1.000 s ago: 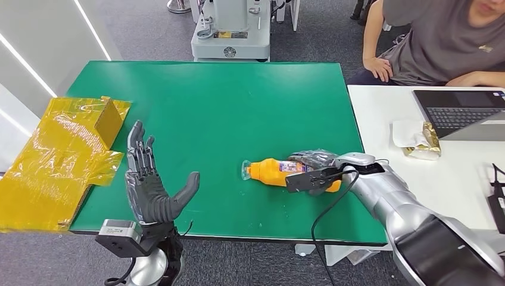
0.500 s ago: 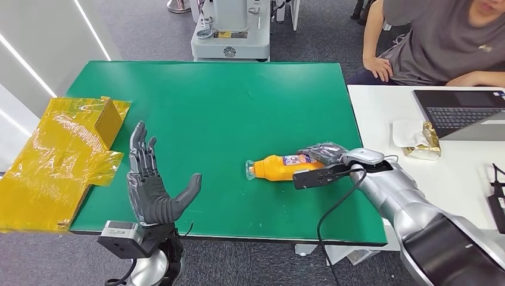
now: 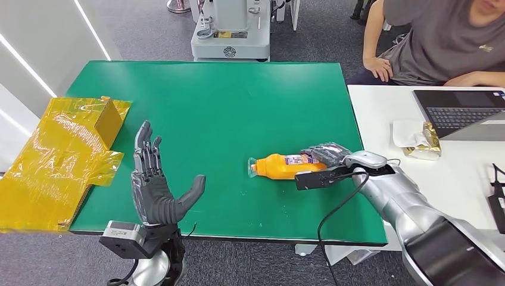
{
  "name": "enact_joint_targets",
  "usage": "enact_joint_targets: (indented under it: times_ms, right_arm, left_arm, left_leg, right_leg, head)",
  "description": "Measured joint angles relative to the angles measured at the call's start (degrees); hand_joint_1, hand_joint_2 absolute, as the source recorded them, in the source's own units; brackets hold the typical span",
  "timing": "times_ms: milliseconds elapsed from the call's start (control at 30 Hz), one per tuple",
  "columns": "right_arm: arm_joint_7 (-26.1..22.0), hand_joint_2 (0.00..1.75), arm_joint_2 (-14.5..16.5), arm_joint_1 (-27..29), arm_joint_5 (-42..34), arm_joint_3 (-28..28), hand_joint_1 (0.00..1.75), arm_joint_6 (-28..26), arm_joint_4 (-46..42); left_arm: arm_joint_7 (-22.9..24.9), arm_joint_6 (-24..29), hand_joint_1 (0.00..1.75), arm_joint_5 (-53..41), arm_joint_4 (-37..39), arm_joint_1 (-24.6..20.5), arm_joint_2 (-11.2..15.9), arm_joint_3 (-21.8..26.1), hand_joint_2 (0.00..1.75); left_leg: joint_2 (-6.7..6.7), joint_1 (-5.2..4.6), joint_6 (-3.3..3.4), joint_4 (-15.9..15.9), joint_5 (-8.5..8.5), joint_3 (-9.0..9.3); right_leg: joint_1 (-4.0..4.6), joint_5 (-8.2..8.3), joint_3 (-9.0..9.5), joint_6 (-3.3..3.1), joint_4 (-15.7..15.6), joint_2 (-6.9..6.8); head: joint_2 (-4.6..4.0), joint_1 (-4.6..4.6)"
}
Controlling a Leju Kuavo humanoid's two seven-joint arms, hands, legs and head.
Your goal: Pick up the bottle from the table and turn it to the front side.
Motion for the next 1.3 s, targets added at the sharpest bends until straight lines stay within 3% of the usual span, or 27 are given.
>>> enact_joint_targets:
  times_ms: [233, 567, 967, 1300]
  right_arm:
    - [0.6, 1.75, -0.3, 1.1, -1.2, -0.3, 1.75, -4.4, -0.4]
    - [-0.5, 1.75, 0.7, 5.7, -9.3, -7.5, 1.75, -27.4, -4.3]
    - [-1.4, 1.75, 1.4, 7.9, -10.7, -12.5, 1.75, -29.3, -6.7]
    - [-11.3, 1.75, 2.1, 13.2, -22.8, -21.2, 1.75, -42.8, -15.4]
  left_arm:
    - [0.0, -0.4, 0.0, -0.3, 0.0, 0.0, -0.4, 0.1, 1.75]
    - [0.0, -0.1, 0.0, -1.3, 0.0, 0.0, -1.3, 0.5, 1.75]
    - [0.0, 0.0, 0.0, -1.6, 0.0, 0.0, -1.3, 0.6, 1.75]
    - [0.0, 2.8, 0.0, -0.9, 0.0, -1.2, -1.3, 0.6, 1.75]
  left_leg:
    - [-0.01, 0.01, 0.0, 0.0, 0.0, 0.0]
    - [-0.02, 0.01, 0.0, 0.0, -0.01, -0.03]
    - [-0.03, 0.0, 0.0, 0.0, 0.0, -0.04]
    - [-0.04, 0.01, 0.0, 0.0, -0.01, -0.05]
  right_leg:
    - [0.0, 0.0, 0.0, 0.0, 0.0, 0.0]
    - [0.01, -0.01, -0.01, 0.0, 0.0, -0.02]
    - [0.0, -0.02, -0.01, 0.02, 0.0, -0.04]
    - [0.01, -0.04, -0.02, 0.04, 0.0, -0.06]
  head:
    - [0.0, -0.01]
    - [0.0, -0.01]
    - [0.0, -0.01]
    - [0.0, -0.01]
